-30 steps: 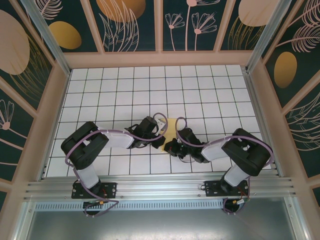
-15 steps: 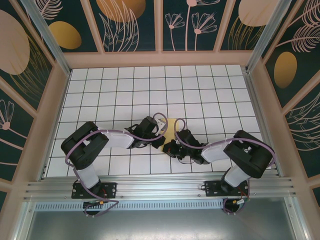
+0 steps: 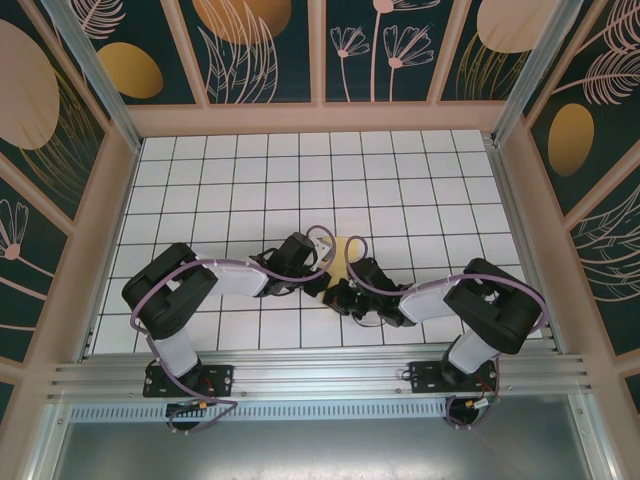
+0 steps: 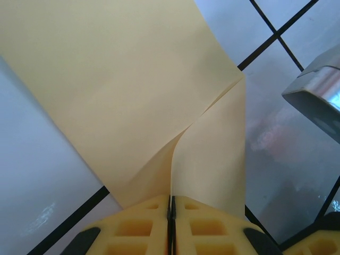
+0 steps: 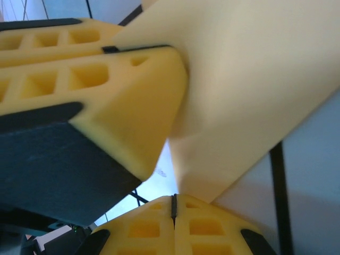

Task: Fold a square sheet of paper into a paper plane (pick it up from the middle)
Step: Third fold the triangle at the center of the table.

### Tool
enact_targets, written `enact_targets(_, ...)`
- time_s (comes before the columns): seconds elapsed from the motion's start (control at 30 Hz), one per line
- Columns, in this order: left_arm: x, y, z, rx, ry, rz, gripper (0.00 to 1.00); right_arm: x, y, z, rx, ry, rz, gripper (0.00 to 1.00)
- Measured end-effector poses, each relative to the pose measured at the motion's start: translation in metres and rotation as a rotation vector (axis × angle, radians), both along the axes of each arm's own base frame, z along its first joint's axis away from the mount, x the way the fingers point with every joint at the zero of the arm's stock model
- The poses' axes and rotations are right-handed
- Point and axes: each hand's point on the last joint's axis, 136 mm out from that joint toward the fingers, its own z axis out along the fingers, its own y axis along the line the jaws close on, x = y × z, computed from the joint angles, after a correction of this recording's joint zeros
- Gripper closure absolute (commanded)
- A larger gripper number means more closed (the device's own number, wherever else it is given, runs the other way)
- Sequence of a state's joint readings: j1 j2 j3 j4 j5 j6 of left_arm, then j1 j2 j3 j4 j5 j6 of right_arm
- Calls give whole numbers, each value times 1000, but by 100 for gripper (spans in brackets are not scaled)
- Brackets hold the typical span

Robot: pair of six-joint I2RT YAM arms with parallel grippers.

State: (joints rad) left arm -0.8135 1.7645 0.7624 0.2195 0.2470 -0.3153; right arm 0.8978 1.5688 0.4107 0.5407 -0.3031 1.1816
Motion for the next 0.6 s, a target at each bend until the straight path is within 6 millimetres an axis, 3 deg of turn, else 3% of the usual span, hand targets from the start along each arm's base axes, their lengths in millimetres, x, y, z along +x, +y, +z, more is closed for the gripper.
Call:
enact_targets(0.43, 0, 0, 0, 3, 3, 0, 89, 3, -1, -5, -18, -1, -11, 94)
enact_targets(0.6, 0, 0, 0, 3, 2, 0, 89, 11, -13, 20, -10, -51, -42, 93)
